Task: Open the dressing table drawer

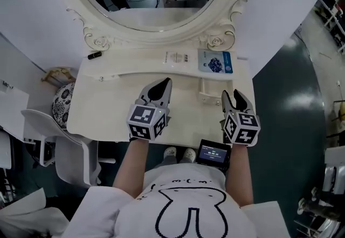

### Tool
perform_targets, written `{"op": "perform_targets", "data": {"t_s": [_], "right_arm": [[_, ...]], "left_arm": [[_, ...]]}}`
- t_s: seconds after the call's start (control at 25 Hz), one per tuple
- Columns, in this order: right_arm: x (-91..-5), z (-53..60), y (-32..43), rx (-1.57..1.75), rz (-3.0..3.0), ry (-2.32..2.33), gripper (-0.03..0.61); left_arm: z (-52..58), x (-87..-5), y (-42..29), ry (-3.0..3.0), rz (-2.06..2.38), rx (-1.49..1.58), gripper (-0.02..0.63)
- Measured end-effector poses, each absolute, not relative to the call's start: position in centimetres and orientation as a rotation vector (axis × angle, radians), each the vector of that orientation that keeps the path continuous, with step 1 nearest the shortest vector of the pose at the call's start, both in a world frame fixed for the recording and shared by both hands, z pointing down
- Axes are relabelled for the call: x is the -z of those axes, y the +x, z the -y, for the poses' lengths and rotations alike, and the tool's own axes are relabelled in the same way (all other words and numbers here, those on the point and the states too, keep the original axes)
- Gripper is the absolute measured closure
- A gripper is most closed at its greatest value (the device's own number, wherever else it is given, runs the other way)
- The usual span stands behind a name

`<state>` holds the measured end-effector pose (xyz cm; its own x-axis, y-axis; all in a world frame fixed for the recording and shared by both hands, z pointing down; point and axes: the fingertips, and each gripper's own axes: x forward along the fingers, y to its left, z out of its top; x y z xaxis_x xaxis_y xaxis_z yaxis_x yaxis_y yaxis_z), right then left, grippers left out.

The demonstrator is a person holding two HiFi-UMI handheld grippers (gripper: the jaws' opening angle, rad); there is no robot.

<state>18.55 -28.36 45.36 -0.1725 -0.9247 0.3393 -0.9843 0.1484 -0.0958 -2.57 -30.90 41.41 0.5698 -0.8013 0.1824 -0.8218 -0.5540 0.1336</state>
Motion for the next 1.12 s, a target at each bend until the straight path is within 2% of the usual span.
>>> {"op": "perform_targets", "data": {"t_s": [0.36,0.52,1.12], "right_arm": [[-41.5,28.3,18.0,-0.307,2.288,1.873,0.481],[-39.4,28.1,18.3,-0.243,2.316,1.927,0.555],[-32.6,28.0,18.8,-0.074,2.448,2.065,0.552]], "left_arm": [[31.3,-38.9,-1.6,2.658,1.343,-0.079,0.601],[31.5,-37.7,-1.1,2.69,1.332,-0.053,0.601],[32.4,-33.9,-0.8,2.794,1.323,0.019,0.601]]}}
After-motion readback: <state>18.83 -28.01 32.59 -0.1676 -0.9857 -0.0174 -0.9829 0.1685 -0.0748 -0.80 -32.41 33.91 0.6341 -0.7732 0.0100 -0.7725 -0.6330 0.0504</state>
